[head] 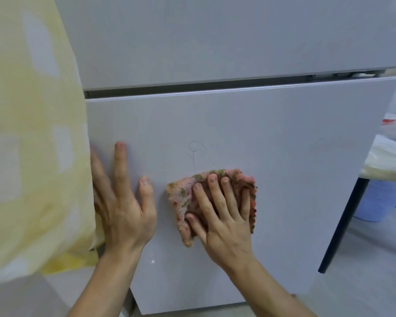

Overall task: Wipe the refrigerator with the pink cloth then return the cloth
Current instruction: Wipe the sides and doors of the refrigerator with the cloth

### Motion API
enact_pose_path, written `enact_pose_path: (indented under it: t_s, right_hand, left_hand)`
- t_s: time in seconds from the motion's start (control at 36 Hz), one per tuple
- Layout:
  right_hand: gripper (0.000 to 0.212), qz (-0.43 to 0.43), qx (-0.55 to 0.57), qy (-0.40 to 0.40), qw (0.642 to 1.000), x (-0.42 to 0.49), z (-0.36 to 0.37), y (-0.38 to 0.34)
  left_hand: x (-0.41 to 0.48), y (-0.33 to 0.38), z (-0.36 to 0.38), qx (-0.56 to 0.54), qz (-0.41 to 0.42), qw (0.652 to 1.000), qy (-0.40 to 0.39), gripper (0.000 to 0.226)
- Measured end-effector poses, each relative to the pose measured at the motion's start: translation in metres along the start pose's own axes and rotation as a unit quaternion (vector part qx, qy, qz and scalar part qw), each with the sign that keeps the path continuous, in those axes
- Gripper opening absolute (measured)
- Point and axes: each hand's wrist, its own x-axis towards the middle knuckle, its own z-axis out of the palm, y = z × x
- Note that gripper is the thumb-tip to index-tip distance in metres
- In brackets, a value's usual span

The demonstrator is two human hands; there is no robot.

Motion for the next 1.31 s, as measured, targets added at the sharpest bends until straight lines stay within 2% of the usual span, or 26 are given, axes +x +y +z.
enact_pose_path:
  t_s: [0.19, 0.33, 0.44, 0.58, 0.69, 0.78, 0.86, 1.03, 1.31]
  right_hand:
    - [0.062, 0.011, 0.001, 0.02, 1.0, 0.025, -0.002, -0.002]
    - [0.054, 0.078, 0.04, 0.102, 0.991, 0.108, -0.03, 0.009]
    - [0.054, 0.122, 0.018, 0.127, 0.984, 0.149, -0.046, 0.017]
    - [0.051, 0.063, 0.034, 0.108, 0.992, 0.104, -0.034, 0.025]
    - [0.066, -0.016, 0.016, 0.054, 0.998, 0.014, -0.011, 0.041]
    - [0.06, -0.067, 0.002, 0.007, 0.998, -0.044, -0.003, 0.064]
    - [0.059, -0.075, -0.008, -0.014, 0.997, -0.065, -0.002, 0.076]
    - [0.057, -0.043, 0.016, -0.022, 0.999, -0.05, -0.007, 0.072]
    - [0.055, 0.118, 0.06, 0.089, 0.987, 0.103, -0.052, 0.068]
  left_hand:
    - [-0.006, 0.009, 0.002, 0.01, 0.012, 1.0, -0.011, 0.071]
    - [-0.004, 0.011, 0.004, 0.02, 0.011, 1.0, -0.008, 0.072]
    - [-0.006, 0.017, 0.004, 0.025, 0.018, 0.999, -0.014, 0.073]
    - [-0.015, 0.025, 0.01, 0.003, -0.008, 1.0, -0.012, 0.072]
    - [-0.025, 0.03, 0.014, -0.011, -0.011, 0.999, -0.03, 0.073]
    - [-0.026, 0.031, 0.016, -0.015, -0.01, 0.999, -0.035, 0.072]
    - [-0.024, 0.032, 0.015, -0.012, -0.012, 0.999, -0.037, 0.073]
    - [-0.024, 0.041, 0.019, -0.003, 0.006, 0.999, -0.041, 0.076]
    - [-0.033, 0.063, 0.031, 0.008, 0.032, 0.998, -0.056, 0.078]
